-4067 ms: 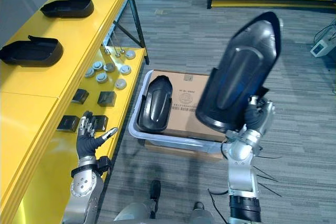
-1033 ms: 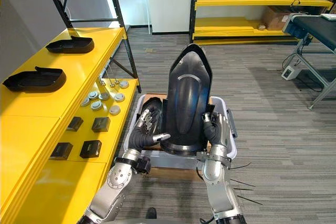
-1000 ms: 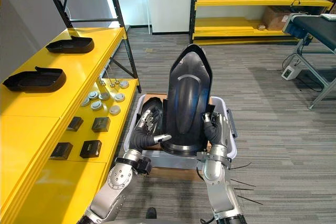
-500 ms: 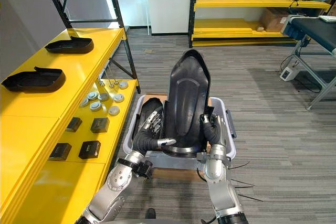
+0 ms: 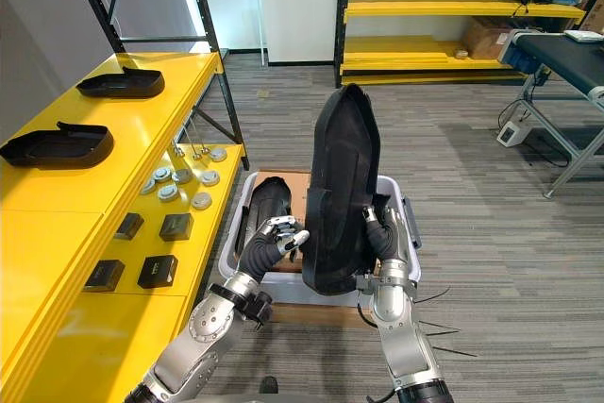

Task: Walk over and take plastic housings, then place them on the shelf

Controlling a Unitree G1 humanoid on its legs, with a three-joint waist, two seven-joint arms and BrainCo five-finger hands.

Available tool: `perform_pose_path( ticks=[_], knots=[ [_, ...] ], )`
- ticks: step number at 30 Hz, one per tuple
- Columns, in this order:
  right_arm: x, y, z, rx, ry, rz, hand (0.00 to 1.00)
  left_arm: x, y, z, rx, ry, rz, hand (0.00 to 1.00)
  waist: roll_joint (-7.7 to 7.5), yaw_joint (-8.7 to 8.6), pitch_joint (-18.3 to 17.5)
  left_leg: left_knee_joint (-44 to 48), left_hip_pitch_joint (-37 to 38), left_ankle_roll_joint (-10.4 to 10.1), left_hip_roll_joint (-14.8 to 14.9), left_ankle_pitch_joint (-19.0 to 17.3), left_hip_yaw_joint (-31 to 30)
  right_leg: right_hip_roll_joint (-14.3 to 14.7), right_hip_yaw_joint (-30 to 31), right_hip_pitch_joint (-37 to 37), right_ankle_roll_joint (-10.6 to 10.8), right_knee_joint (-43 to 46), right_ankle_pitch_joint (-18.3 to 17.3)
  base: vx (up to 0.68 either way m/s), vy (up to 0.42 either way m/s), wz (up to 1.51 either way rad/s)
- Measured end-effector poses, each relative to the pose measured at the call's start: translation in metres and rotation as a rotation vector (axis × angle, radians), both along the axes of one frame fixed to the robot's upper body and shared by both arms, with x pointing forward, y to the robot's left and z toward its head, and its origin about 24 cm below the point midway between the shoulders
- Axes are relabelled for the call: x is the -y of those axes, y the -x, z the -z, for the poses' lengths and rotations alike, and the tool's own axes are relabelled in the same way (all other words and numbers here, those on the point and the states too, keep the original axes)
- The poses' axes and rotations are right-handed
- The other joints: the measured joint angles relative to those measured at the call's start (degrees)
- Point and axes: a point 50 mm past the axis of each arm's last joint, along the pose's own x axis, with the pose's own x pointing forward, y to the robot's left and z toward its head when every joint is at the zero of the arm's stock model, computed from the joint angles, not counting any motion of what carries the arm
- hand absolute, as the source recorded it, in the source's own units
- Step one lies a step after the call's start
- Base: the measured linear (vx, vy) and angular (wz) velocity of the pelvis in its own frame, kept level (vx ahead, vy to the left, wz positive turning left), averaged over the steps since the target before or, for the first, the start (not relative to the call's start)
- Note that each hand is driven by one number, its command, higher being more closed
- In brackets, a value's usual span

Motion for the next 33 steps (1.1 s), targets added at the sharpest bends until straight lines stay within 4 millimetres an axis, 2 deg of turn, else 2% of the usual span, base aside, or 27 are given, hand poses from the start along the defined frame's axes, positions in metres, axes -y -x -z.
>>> perform_pose_path(
  ticks=[8, 18, 24, 33],
  knots=[
    [-0.003, 0.000, -0.001, 0.012, 0.008, -0.021, 1.00, -0.003, -0.001, 0.005, -0.012, -0.026, -0.010, 0.00, -0.03, -0.03, 0.00, -0.01, 0.00, 0.00, 0.02, 0.00, 0.04, 0.02, 0.04, 0.00, 0.06, -0.07, 0.05, 0.00, 0.000, 0.00],
    [0.003, 0.000, 0.000, 0.021, 0.068, 0.039, 1.00, -0.021, -0.013, -0.003, 0.103, -0.153, -0.209, 0.00, -0.25, 0.07, 0.07, -0.02, 0.00, 0.00, -0.04, 0.00, -0.61, 0.02, -0.54, 0.45, 0.06, -0.28, 0.04, 0.00, 0.000, 0.03],
    [-0.001, 0.000, 0.006, 0.005, 0.079, 0.044, 1.00, -0.023, -0.015, -0.013, 0.220, -0.260, -0.318, 0.00, -0.34, 0.48, 0.12, -0.02, 0.00, -0.01, -0.04, -0.01, -0.65, 0.02, -0.55, 0.49, 0.06, -0.33, 0.04, 0.00, 0.000, 0.00],
    [-0.003, 0.001, 0.005, 0.024, 0.073, 0.072, 1.00, -0.034, -0.012, -0.009, 0.236, -0.339, -0.441, 0.00, -0.89, 0.52, 0.49, -0.03, -0.01, -0.05, -0.04, -0.04, -0.66, 0.01, -0.56, 0.51, 0.07, -0.35, 0.03, 0.00, 0.000, 0.00]
  ],
)
